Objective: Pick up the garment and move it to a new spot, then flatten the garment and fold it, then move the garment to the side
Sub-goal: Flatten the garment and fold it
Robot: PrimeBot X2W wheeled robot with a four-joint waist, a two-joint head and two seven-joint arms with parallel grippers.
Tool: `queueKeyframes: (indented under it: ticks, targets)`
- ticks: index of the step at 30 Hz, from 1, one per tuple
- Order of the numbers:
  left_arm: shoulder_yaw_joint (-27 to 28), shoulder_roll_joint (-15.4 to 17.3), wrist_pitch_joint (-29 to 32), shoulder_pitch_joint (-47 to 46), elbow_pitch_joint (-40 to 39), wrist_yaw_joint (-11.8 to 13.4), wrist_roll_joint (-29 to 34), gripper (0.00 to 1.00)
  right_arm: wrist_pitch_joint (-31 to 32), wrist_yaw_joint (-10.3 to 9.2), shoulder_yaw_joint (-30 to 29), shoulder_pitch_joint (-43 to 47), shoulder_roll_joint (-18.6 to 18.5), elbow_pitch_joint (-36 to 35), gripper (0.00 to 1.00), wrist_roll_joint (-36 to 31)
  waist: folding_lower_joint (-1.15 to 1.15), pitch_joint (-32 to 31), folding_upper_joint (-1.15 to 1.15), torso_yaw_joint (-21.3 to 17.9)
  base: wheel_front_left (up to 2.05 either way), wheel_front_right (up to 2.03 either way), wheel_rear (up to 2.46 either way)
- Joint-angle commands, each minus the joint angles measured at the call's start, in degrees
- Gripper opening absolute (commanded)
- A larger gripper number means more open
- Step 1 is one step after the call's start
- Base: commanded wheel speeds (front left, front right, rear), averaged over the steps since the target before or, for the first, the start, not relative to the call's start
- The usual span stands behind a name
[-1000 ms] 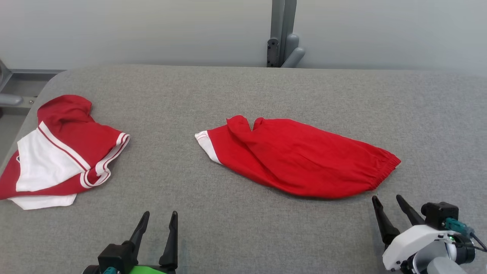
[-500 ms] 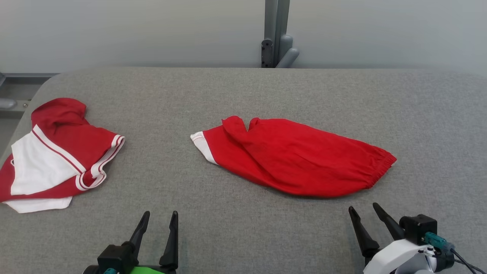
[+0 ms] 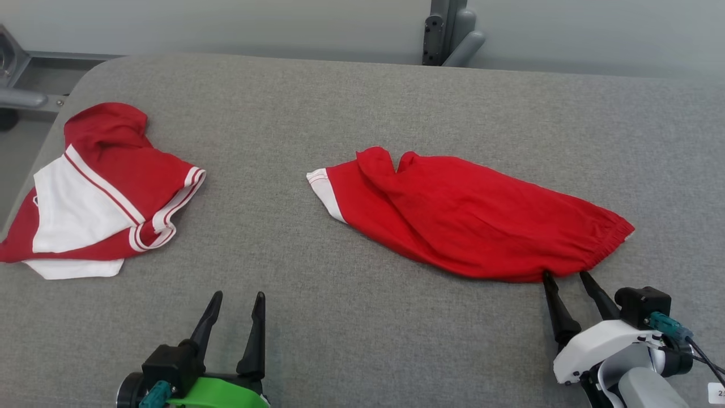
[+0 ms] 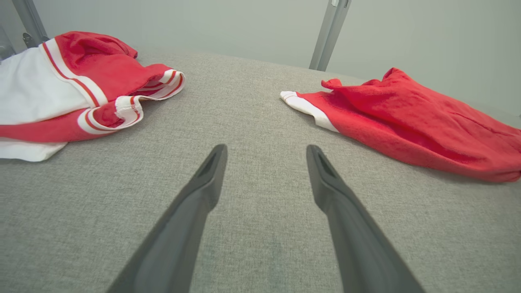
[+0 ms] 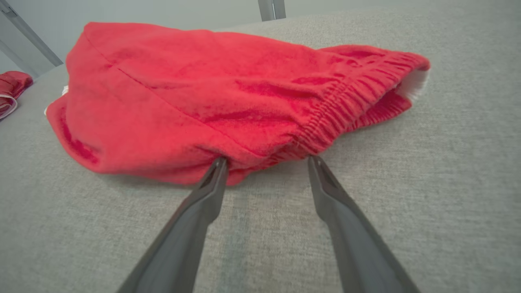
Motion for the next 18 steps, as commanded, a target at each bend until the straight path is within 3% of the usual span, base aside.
queueKeyframes:
  ticks: [1, 8, 9, 10, 11, 15, 18]
  targets:
    - [0.29, 0.11, -0.04, -0.97, -0.32, -0.14, -0.10, 1.00, -0.17, -0.06, -0.52, -0.79, -0.35, -0.13, 1.00, -0.66, 0.00, 1.31, 0.57, 1.26, 0.00, 0.00, 0.00]
    - [0.28, 0.11, -0.05, -1.00, -0.21, -0.20, 0.12, 1.00, -0.17, -0.06, -0.56, -1.49, -0.59, -1.31, 0.99, -2.76, 0.00, 2.33, 0.57, 2.13, 0.00, 0.00, 0.00]
    - [0.31, 0.11, -0.04, -1.06, -0.24, -0.20, 0.16, 1.00, -0.17, -0.06, 0.10, -1.59, -0.52, -1.62, 0.48, -2.86, 0.00, 2.41, 0.57, 2.17, 0.00, 0.00, 0.00]
    - [0.32, 0.11, -0.05, -1.09, -0.28, -0.20, 0.21, 1.00, -0.17, -0.06, 1.01, -1.62, -0.53, -1.94, 0.09, -2.85, 0.00, 2.50, 0.57, 2.17, 0.00, 0.00, 0.00]
    - [0.36, 0.10, -0.05, -1.06, -0.30, -0.19, 0.27, 1.00, -0.17, -0.06, 1.89, -1.69, -0.58, -2.26, 0.00, -2.64, 0.00, 2.57, 0.57, 2.15, 0.00, 0.00, 0.00]
    - [0.43, 0.10, -0.05, -0.70, -0.05, -0.18, 0.25, 1.00, -0.17, -0.05, 7.11, -1.87, -1.14, -4.24, 0.00, 0.55, 0.00, 2.22, 0.57, 1.86, 0.00, 0.00, 0.00]
    - [0.60, 0.12, -0.05, 0.20, 0.12, -0.20, 0.37, 1.00, -0.17, -0.02, 16.10, -1.82, -2.12, -8.66, 0.00, 6.02, 0.00, 1.18, 0.57, 1.36, 0.00, 0.00, 0.00]
